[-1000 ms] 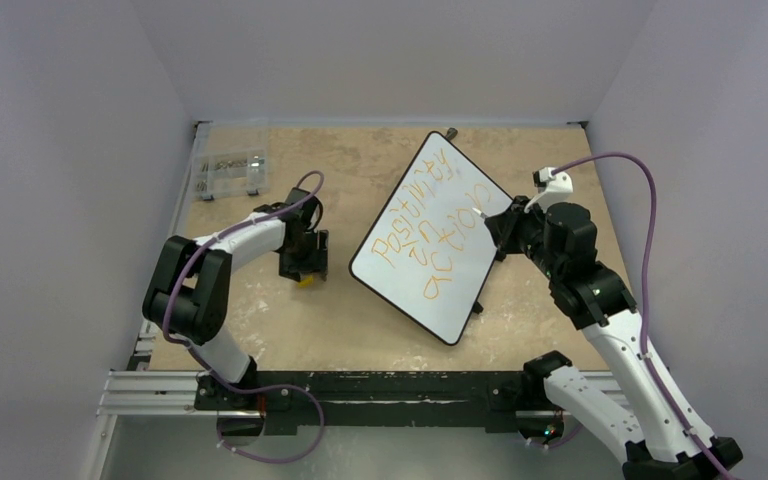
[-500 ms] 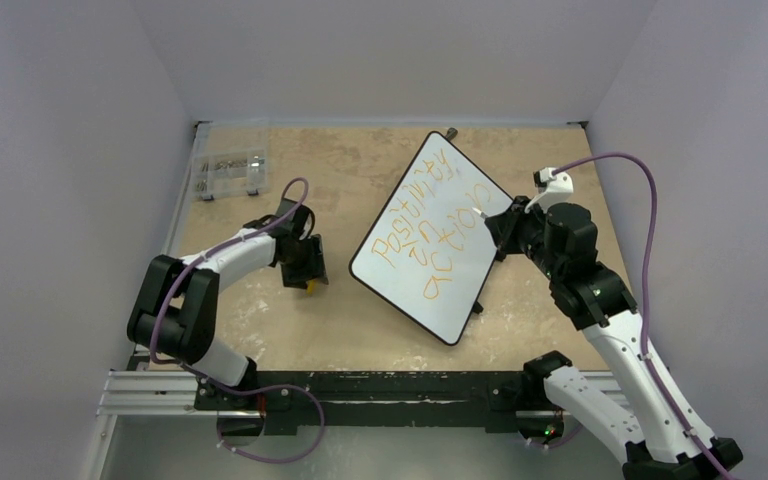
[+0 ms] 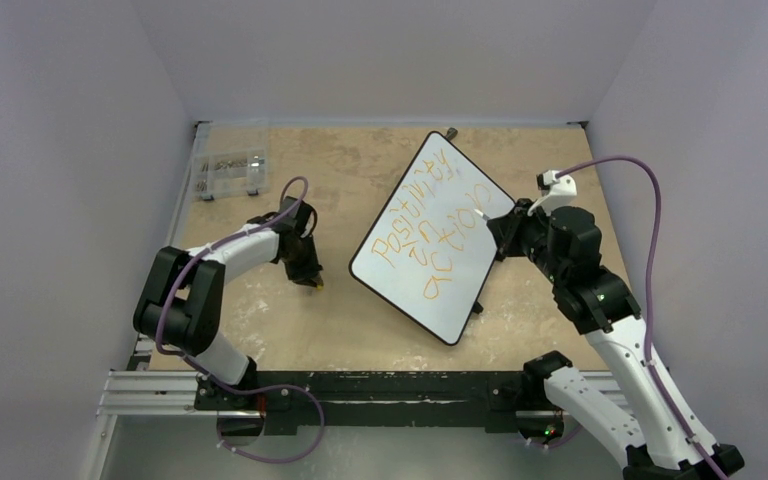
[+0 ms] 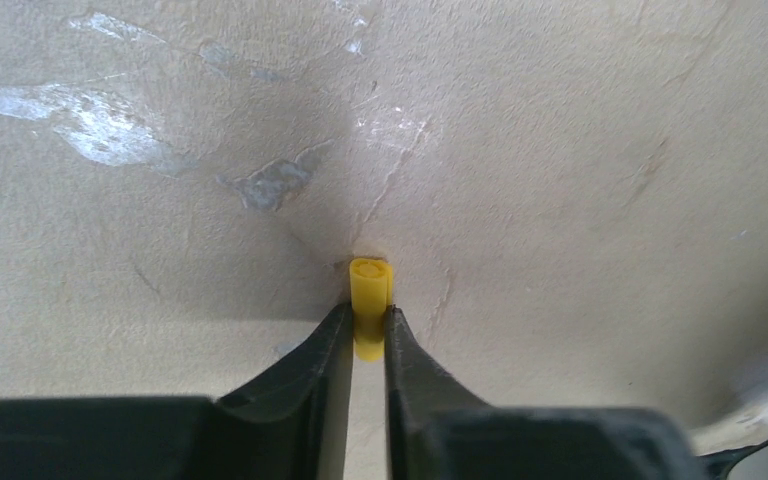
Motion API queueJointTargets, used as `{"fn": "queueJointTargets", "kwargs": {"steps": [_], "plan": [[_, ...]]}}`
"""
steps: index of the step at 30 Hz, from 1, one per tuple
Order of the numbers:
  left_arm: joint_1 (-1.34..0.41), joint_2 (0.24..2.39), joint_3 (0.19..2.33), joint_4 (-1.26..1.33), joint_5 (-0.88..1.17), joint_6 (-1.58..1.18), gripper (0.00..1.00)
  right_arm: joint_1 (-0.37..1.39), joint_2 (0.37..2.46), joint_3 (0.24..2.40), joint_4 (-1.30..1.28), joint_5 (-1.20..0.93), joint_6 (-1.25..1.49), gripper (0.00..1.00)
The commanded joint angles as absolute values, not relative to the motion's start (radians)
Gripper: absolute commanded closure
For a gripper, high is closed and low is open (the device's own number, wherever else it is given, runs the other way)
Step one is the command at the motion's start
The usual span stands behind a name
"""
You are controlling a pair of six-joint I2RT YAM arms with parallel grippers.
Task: Write a sentence on the whiteboard
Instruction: Pick up the pen cap from the center of the board.
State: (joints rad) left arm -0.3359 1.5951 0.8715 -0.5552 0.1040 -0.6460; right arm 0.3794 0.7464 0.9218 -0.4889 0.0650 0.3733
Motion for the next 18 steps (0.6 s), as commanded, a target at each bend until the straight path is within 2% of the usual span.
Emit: {"fn": "queueJointTargets", "kwargs": {"steps": [1,7,14,18], "plan": [[-0.34,1.641,0.84,-0.537,0.078,-0.663,0.99,0.383,0.728,0.956,-0.49,0.088,0.365,1.0],[-0.34,1.573,0.823,-0.516,0.074,-0.669,1.0,0.382,0.728,0.954,-0.483,0.072,0.361,1.0],[-0.334,1.342,0.853,-0.535,0.129,-0.746,1.0,0.382,0.692,0.937,-0.363,-0.153,0.317,1.0],[-0.334,1.139,0.832,-0.514,0.094,-0.847,1.0,0.383,0.706,0.94,-0.295,-0.307,0.322,1.0]]}}
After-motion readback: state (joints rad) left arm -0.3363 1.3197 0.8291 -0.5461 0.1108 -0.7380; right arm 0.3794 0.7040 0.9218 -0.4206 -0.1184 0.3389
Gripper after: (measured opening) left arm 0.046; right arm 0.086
